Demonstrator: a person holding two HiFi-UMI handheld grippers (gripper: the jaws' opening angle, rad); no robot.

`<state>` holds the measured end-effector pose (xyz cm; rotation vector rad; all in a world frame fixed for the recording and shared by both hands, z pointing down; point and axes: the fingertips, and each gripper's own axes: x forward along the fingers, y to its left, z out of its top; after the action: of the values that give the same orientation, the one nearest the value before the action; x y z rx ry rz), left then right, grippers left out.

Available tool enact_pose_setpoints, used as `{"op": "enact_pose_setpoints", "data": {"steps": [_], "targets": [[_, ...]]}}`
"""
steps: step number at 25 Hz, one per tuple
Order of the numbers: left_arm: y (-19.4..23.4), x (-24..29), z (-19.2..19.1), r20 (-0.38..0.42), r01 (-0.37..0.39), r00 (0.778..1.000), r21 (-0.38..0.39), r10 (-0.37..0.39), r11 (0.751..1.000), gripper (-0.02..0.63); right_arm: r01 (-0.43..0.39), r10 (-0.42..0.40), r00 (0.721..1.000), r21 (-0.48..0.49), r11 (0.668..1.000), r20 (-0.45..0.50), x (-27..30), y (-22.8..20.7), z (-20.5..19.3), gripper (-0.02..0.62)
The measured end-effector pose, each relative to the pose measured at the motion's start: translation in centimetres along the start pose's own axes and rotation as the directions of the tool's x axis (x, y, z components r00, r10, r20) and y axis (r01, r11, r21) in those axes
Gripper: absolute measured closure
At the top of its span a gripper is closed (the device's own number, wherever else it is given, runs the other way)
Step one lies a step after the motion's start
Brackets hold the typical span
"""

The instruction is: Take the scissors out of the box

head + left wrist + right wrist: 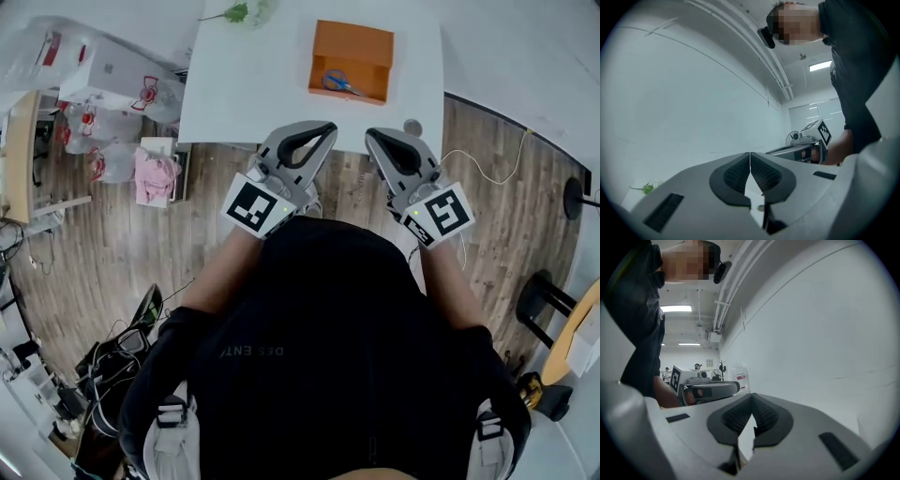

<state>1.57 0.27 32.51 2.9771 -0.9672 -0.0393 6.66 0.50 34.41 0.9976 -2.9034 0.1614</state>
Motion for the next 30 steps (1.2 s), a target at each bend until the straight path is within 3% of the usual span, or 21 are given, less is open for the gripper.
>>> {"op": "enact_pose_setpoints", "data": {"steps": [11,21,30], "targets": [[10.9,0.9,-2.6,-0.005,0.042,0.999,-0.048,-0.043,0.998,0.586,0.093,-0.090,0.992,0.034,0.995,-0.088,10.1,-5.1,-2.6,0.588],[15.1,2.8,-4.9,-0.002,0.027,1.000,-0.032,-0.027,0.999,0.586,0.138,-0.120,0.961,0.056,0.989,-0.249,13.9,-10.8,-8.3,0.569],[18.0,5.5,-6.0,0.039,0.007,0.999,-0.033,-0.006,0.999,0.586,0.106,-0.070,0.928,0.077,0.991,-0.366,16.6,-15.3,-14.4,0.569]]}}
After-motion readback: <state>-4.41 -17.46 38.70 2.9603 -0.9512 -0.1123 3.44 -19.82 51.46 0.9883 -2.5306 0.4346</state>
